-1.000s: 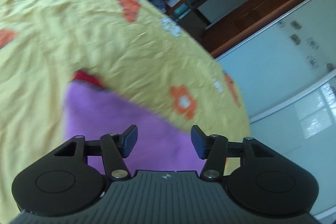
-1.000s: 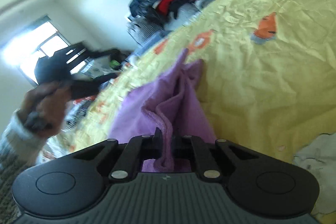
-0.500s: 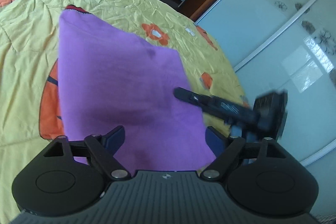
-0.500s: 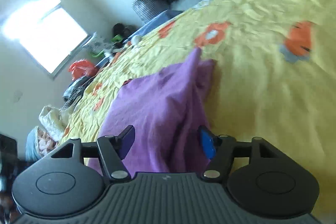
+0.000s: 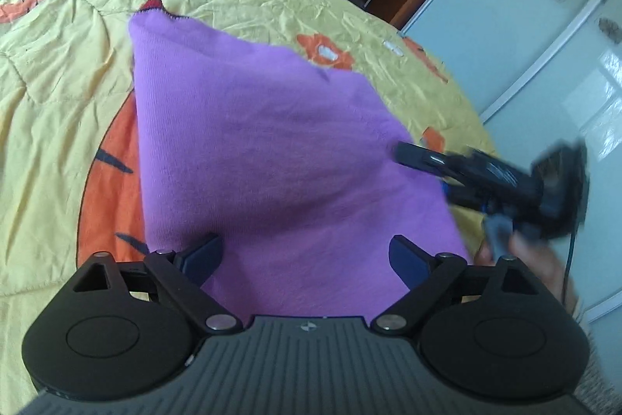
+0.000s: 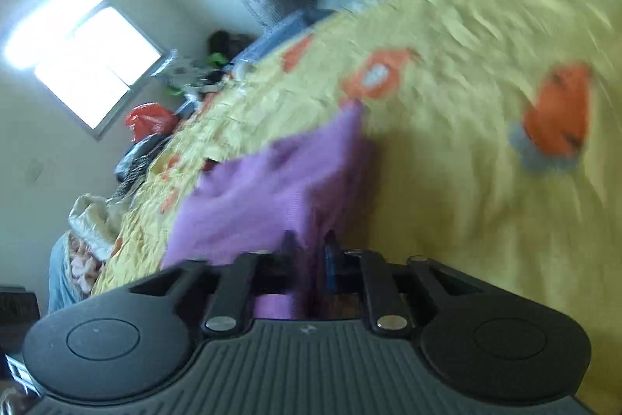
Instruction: Fold small clothes
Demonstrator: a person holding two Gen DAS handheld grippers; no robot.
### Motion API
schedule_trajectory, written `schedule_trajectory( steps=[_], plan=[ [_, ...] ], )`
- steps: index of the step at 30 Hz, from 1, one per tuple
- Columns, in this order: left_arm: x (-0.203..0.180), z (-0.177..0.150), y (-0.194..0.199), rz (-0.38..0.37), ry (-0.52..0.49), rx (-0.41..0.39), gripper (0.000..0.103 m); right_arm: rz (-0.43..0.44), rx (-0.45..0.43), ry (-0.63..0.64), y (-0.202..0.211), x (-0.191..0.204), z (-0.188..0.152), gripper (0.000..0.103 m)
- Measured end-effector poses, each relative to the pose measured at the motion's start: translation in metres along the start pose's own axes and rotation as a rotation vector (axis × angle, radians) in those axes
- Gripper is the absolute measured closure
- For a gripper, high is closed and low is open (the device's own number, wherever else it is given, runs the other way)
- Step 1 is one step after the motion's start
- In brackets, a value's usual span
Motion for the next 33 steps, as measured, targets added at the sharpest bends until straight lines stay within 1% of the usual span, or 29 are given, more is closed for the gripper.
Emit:
schedule_trajectory(
  steps=[1,2,3,4,5,6,7,8,9,10,11,12,13,14,15,16,18,20,21,22,24,25,27,28,29,30,33],
  plan=[
    [0.002,0.009,0.005,-0.004,0.010,-0.022,0.010,0.004,-0.045,0.030,0.011,0.003,-0.001,0.015],
    [0.004,0.019,0.009,0.004,0.015,-0.053,0.007,-0.004,-0.089,0.075,0.023,0.007,-0.001,0.014],
    [0.007,0.030,0.013,0.026,0.019,-0.081,0.003,-0.032,-0.118,0.122,0.032,0.012,0.000,0.014],
    [0.011,0.042,0.015,0.048,0.025,-0.111,0.003,-0.052,-0.173,0.164,0.043,0.019,0.002,0.014],
    [0.012,0.054,0.015,0.048,0.025,-0.136,0.002,-0.034,-0.211,0.193,0.050,0.025,0.005,0.017],
    [0.014,0.066,0.012,0.035,0.018,-0.155,0.001,0.011,-0.224,0.217,0.052,0.032,0.009,0.022],
    [0.018,0.077,0.005,0.041,0.015,-0.161,0.001,0.030,-0.222,0.239,0.049,0.039,0.014,0.037],
    [0.022,0.086,-0.004,0.065,0.018,-0.154,0.002,0.003,-0.209,0.275,0.039,0.047,0.017,0.053],
    [0.028,0.092,-0.014,0.081,0.028,-0.144,0.002,-0.020,-0.193,0.318,0.027,0.053,0.019,0.063],
    [0.034,0.098,-0.025,0.103,0.032,-0.129,0.003,-0.024,-0.164,0.348,0.013,0.057,0.020,0.080],
    [0.041,0.100,-0.036,0.150,0.027,-0.111,0.005,-0.027,-0.131,0.360,-0.002,0.059,0.020,0.083],
    [0.049,0.100,-0.048,0.207,0.042,-0.084,0.016,-0.034,-0.102,0.377,-0.016,0.060,0.020,0.083],
    [0.053,0.098,-0.055,0.246,0.021,-0.067,0.016,-0.073,-0.070,0.399,-0.030,0.058,0.019,0.090],
    [0.049,0.096,-0.057,0.279,-0.045,-0.079,0.014,-0.129,-0.048,0.410,-0.044,0.053,0.018,0.092],
    [0.049,0.092,-0.059,0.323,-0.074,-0.076,0.014,-0.149,-0.050,0.415,-0.051,0.046,0.018,0.094],
    [0.051,0.090,-0.059,0.359,-0.068,-0.078,0.013,-0.154,-0.060,0.417,-0.053,0.042,0.021,0.096],
    [0.050,0.087,-0.050,0.385,-0.037,-0.080,0.012,-0.160,-0.041,0.396,-0.050,0.040,0.027,0.096],
    [0.042,0.083,-0.035,0.392,-0.023,-0.107,0.009,-0.167,-0.069,0.401,-0.036,0.046,0.027,0.093],
    [0.038,0.079,-0.028,0.392,-0.020,-0.122,0.004,-0.145,-0.076,0.399,-0.027,0.048,0.025,0.093],
    [0.034,0.074,-0.023,0.398,-0.021,-0.126,0.003,-0.119,-0.075,0.398,-0.019,0.051,0.020,0.093],
    [0.029,0.063,-0.016,0.410,-0.024,-0.124,0.002,-0.111,-0.064,0.402,-0.008,0.052,0.009,0.092],
    [0.029,0.059,-0.014,0.414,-0.021,-0.116,0.001,-0.110,-0.071,0.375,-0.003,0.048,0.006,0.089],
    [0.031,0.051,-0.012,0.416,-0.001,-0.090,0.001,-0.075,-0.049,0.275,0.000,0.030,0.009,0.064],
    [0.032,0.047,-0.011,0.411,0.007,-0.085,0.001,-0.052,-0.034,0.227,0.000,0.020,0.012,0.032],
    [0.034,0.044,-0.009,0.402,0.018,-0.081,0.001,-0.026,-0.033,0.188,0.001,0.010,0.016,0.016],
    [0.035,0.042,-0.008,0.396,0.029,-0.075,0.001,-0.002,-0.018,0.159,0.001,0.002,0.020,0.016],
    [0.037,0.036,-0.010,0.381,0.043,-0.065,0.001,0.103,0.084,0.106,-0.013,-0.008,0.024,0.016]
  ],
)
Point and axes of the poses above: each gripper's, at about its wrist camera, not at the fingertips, and y roughly against the way its jaws point, x to its left, z to its top, the point moved 3 cm from there along -y, roughly the way its jaws point, and after that the axes turned 6 degrees about -z, right-handed, at the moved point
